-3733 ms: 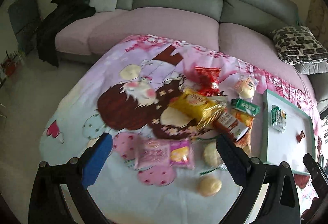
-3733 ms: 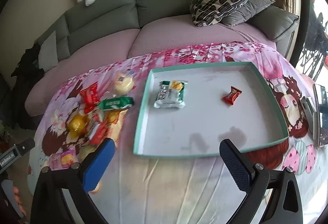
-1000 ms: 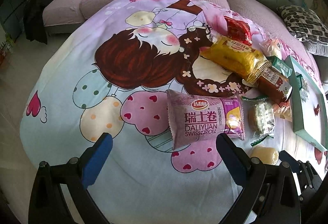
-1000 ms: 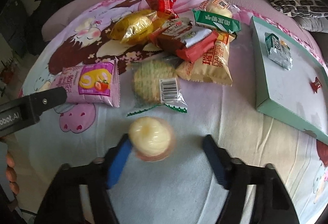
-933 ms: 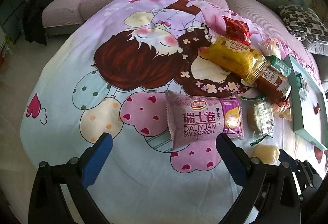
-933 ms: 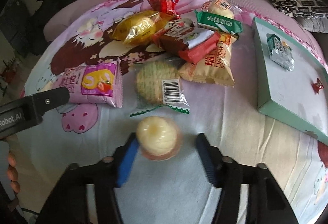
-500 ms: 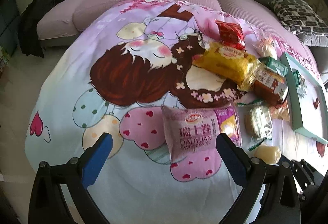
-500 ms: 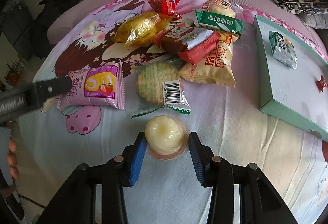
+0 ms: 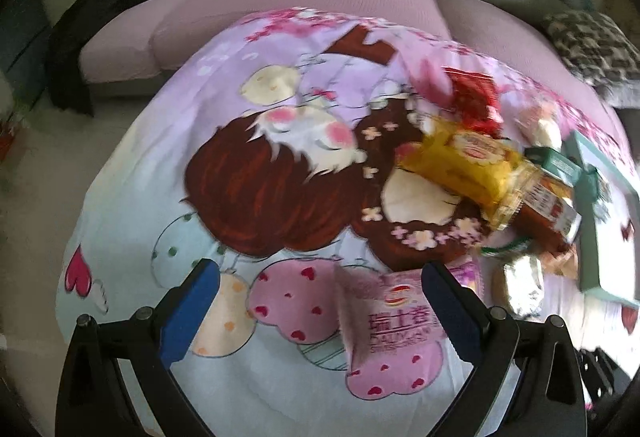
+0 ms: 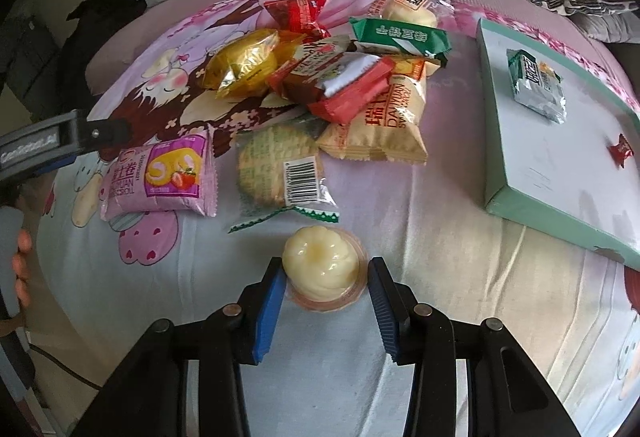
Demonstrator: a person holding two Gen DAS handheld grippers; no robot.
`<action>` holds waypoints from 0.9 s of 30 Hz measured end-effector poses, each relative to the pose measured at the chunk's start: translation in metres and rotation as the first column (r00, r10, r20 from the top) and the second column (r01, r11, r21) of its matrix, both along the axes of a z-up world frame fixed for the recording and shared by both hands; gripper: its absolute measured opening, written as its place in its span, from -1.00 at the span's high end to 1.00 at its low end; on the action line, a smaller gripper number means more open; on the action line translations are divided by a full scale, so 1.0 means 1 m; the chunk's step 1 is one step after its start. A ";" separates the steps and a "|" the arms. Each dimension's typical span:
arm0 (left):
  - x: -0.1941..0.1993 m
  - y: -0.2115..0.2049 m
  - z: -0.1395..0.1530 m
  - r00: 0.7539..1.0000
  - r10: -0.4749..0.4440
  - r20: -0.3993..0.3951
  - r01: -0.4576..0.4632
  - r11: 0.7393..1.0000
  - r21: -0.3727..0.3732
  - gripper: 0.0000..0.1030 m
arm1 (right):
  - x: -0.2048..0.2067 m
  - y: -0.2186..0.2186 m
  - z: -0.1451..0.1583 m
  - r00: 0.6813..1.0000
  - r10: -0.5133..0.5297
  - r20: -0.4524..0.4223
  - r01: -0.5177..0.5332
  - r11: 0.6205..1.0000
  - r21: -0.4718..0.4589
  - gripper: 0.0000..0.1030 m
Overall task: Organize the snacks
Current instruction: 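Grasp the yellow jelly cup with the right gripper while the left grasps the pink Swiss roll bag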
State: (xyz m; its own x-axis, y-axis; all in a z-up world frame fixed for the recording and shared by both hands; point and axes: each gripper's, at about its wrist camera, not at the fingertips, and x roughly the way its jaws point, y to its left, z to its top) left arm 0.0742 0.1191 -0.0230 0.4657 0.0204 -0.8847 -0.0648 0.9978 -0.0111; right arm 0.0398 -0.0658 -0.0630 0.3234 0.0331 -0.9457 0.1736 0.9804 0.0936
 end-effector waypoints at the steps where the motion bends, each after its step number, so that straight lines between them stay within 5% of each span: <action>1: 0.000 -0.003 0.001 0.999 -0.034 0.000 0.034 0.999 -0.002 -0.96 | 0.000 -0.002 0.000 1.000 -0.004 0.000 0.004 1.000 0.002 0.13; 11: -0.020 -0.044 -0.001 0.948 -0.317 -0.030 0.318 0.943 0.102 -0.96 | -0.004 -0.015 0.002 0.999 -0.038 -0.002 0.038 0.999 0.014 0.13; 21: -0.021 -0.085 -0.019 0.861 -0.493 -0.127 0.508 0.823 0.255 -0.96 | -0.007 -0.021 0.004 0.999 -0.054 -0.004 0.054 0.998 0.020 0.13; 27: -0.003 -0.081 -0.027 0.877 -0.458 -0.144 0.480 0.844 0.241 -0.96 | -0.006 -0.020 0.004 0.998 -0.058 -0.004 0.058 0.998 0.025 0.13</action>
